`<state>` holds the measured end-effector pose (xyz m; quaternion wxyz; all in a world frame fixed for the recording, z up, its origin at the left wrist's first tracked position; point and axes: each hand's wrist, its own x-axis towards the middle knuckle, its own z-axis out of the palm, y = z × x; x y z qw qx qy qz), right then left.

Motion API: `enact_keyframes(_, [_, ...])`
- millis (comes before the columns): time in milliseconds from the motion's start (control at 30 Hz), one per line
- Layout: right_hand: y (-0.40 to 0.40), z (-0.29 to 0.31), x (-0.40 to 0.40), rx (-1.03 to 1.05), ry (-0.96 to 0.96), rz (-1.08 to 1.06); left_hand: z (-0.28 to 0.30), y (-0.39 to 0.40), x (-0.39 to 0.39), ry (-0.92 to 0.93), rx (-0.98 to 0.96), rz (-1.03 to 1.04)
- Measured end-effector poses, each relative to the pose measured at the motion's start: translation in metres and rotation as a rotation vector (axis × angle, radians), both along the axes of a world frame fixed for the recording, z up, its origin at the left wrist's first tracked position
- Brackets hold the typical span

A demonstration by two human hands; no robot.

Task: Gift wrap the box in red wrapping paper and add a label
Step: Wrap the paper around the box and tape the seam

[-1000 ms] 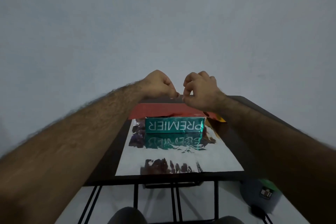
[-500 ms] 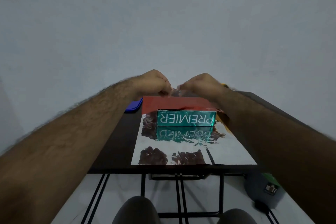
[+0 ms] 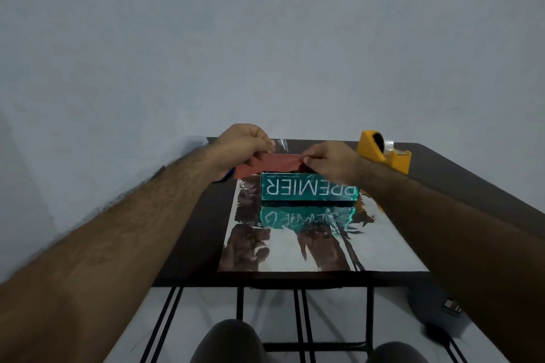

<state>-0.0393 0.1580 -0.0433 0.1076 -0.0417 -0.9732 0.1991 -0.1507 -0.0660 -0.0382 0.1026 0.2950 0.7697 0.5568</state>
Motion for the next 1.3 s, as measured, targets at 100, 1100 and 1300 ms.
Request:
enact_keyframes(100, [0.005, -0.010, 0.004, 0.051, 0.023, 0.037, -0.009, 0.002, 0.000, 0.165, -0.046, 0.044])
enact_keyframes(1100, [-0.009, -0.064, 0.042, 0.503, 0.091, 0.385, -0.025, 0.016, 0.020, 0.704, -0.354, -0.057])
enact_keyframes(1300, [-0.006, -0.060, 0.044, 0.528, 0.099, 0.391, -0.032, 0.017, 0.017, 0.667, -0.310, 0.005])
